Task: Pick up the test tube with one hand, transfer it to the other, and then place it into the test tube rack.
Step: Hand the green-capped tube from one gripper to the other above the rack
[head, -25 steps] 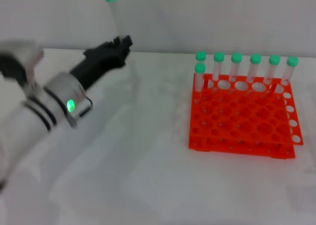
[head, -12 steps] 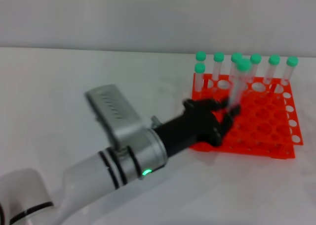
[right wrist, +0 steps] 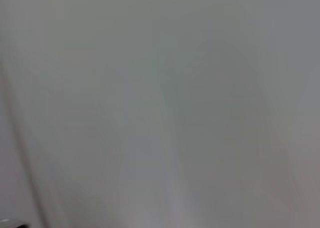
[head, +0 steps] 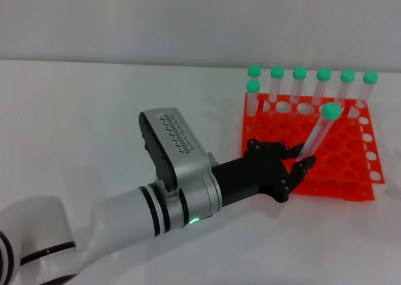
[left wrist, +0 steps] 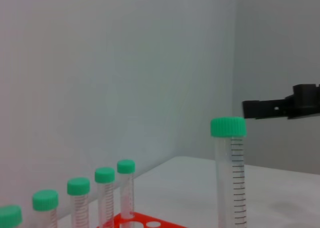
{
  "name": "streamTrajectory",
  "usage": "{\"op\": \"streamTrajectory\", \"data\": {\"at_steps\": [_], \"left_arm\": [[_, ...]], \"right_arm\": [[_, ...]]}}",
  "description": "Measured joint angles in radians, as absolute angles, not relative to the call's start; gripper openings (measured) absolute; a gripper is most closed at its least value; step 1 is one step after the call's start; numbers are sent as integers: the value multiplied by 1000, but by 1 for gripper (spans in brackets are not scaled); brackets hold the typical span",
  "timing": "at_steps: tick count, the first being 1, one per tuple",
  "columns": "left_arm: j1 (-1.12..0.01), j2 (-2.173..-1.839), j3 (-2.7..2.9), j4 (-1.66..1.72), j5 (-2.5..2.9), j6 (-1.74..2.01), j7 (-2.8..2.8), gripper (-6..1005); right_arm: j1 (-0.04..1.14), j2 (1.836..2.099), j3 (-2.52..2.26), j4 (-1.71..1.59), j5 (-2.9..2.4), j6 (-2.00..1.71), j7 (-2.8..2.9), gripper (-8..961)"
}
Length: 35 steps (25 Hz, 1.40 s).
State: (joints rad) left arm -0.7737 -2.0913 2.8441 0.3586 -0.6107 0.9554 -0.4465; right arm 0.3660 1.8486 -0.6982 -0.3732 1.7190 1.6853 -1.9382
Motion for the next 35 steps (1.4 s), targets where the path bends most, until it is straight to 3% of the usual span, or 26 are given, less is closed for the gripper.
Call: {"op": "streamTrajectory", "data": {"at_steps": [9,20,27,35], "left_arm": [[-784,-2091,2844,356,-605,962,-418,191],[-776,-2091,2844,352,-602,998,-382,191],[-770,-2091,2844,348,-587,1016,-380,192],[-762,-2091,2844,347,-581,1017,-381,192]], "right_arm": [[509,1901,-701,-370,1576,1658,-1871,870],[541,1959,-714,-372,1574,1658,-1857,870],[550,1984,-741,-373,1572,1666,-1878,870],[554,1995,-748,-374,1579,1660,-1918,806]]}}
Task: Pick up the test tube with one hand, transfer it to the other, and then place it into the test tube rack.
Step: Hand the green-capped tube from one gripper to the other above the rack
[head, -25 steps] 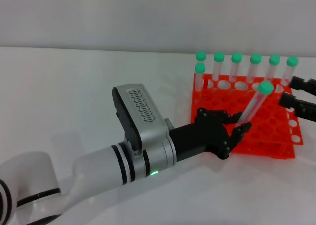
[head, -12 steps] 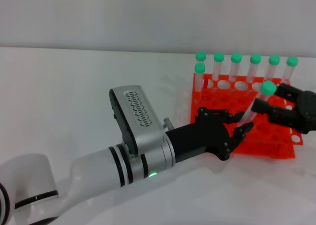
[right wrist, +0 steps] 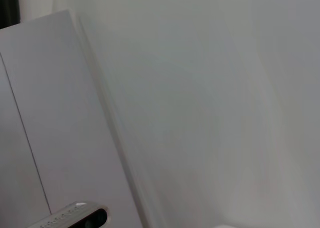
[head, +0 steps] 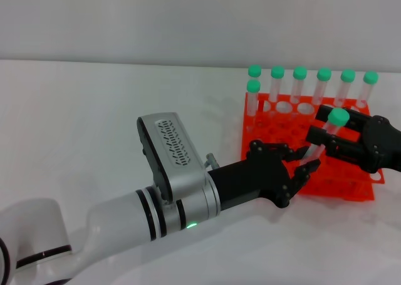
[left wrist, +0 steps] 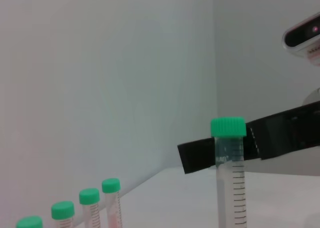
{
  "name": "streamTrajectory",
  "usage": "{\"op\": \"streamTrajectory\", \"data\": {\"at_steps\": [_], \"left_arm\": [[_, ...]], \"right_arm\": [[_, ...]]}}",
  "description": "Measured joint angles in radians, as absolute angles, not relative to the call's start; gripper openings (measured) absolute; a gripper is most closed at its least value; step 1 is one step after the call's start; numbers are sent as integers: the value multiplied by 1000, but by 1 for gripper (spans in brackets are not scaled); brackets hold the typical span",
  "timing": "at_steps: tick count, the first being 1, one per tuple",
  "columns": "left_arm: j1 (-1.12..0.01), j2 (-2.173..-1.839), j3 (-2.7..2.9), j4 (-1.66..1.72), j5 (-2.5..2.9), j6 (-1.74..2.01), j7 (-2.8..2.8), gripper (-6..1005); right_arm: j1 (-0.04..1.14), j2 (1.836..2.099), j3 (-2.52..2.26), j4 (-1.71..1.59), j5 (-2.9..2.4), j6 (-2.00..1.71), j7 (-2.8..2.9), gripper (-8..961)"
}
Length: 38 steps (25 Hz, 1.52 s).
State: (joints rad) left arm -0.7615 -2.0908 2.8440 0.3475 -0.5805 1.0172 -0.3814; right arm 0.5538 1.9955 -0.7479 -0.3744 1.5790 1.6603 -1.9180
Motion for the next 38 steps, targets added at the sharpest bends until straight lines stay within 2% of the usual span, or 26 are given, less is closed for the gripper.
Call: {"op": "streamTrajectory", "data": {"at_steps": [3,9,11,17,38], "left_arm": [[-761,-2091,2844,348,-580,1017,-384,192],[-761,-2091,2844,349,-584,1017,-384,192],[-761,-2091,2843,350,-587,1017,-384,192],[-761,-2091,2829,348,-584,1019,-383,192],[-761,-2094,2828,348,-584,1010,-369,192]], "right_arm": [[555,1997,-748,-374,1580,1660,-1929,782],[552,1996,-741,-374,1582,1658,-1955,568],[549,1992,-740,-374,1583,1657,-1958,394],[541,1985,-738,-374,1585,1653,-1971,293],[540,1985,-736,-374,1595,1653,-1982,246]]}}
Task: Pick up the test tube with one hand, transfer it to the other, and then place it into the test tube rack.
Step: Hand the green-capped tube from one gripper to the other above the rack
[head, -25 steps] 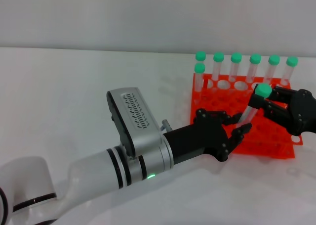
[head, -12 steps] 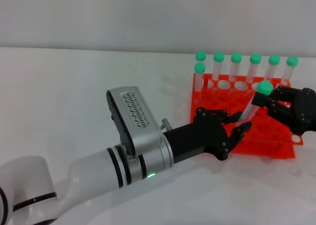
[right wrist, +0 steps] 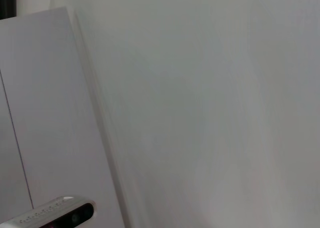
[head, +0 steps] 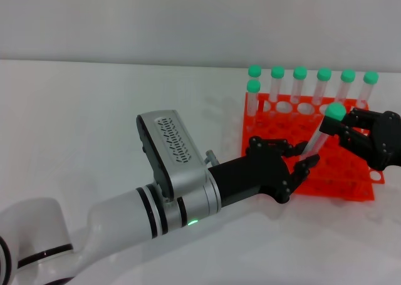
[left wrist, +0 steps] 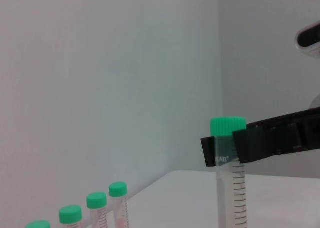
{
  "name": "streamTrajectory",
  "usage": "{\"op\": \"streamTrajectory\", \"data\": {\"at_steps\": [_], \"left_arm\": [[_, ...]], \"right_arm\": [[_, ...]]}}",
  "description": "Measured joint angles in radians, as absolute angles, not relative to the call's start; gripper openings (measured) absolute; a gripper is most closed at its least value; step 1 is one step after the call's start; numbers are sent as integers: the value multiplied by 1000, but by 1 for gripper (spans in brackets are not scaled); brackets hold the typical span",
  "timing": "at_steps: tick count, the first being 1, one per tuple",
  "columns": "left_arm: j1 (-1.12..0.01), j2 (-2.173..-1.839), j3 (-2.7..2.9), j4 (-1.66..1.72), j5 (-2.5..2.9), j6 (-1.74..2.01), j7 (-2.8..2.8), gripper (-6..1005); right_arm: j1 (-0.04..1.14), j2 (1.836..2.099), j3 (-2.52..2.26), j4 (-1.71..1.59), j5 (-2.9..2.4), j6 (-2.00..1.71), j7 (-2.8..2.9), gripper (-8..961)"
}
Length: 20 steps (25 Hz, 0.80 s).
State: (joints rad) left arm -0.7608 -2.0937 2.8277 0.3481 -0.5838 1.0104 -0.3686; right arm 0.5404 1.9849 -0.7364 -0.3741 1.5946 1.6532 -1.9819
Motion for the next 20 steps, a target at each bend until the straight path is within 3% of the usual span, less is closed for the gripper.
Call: {"op": "streamTrajectory", "data": {"at_steps": [20], "left_arm": [[-759,-2091,2832,347,-553,1006,-336,192]], "right_arm": [[546,1984,-735,-376,1602,1644,-1983,230]]}}
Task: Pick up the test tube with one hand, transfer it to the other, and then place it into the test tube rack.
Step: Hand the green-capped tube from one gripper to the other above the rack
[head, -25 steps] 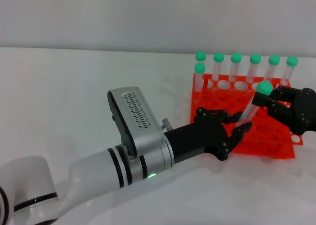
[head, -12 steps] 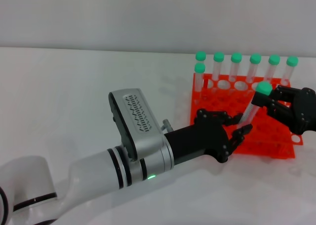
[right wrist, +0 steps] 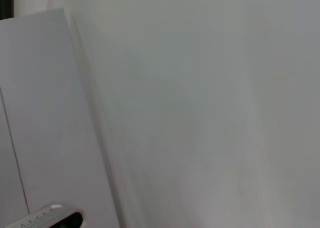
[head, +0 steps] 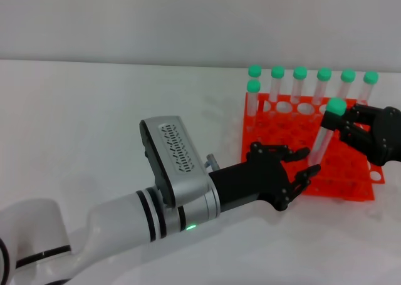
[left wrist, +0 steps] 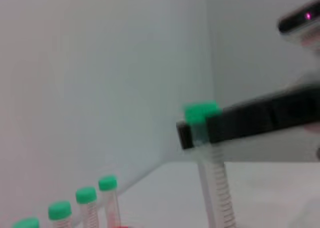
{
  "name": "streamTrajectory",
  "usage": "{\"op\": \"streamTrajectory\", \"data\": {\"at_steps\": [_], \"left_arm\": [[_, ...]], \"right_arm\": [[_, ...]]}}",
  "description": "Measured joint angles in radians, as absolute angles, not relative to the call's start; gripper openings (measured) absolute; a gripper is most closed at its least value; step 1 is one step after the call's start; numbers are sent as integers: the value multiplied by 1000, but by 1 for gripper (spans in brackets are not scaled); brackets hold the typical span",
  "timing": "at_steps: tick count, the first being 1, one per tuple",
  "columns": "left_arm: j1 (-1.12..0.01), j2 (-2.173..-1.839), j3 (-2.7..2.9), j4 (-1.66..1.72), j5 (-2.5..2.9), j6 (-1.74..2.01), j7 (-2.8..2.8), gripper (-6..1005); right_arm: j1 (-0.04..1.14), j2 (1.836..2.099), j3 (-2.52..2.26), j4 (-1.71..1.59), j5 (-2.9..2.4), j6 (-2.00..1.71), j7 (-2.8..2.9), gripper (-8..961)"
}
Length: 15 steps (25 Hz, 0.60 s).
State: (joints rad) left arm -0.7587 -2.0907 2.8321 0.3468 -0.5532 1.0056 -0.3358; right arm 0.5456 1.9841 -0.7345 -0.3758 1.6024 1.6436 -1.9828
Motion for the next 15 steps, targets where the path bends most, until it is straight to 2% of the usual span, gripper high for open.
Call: {"op": "streamTrajectory", "data": {"at_steps": [7,15], "left_arm": [[-759,-2091,2831,346,-559,1006,-326,287],[-726,-2094,2779,345,-560,1008,-308,546]], "right_arm": [[542,1985,-727,-376,1603,1641,-1992,225],[539,1985,-712,-375,1601,1640,-1996,207]]}}
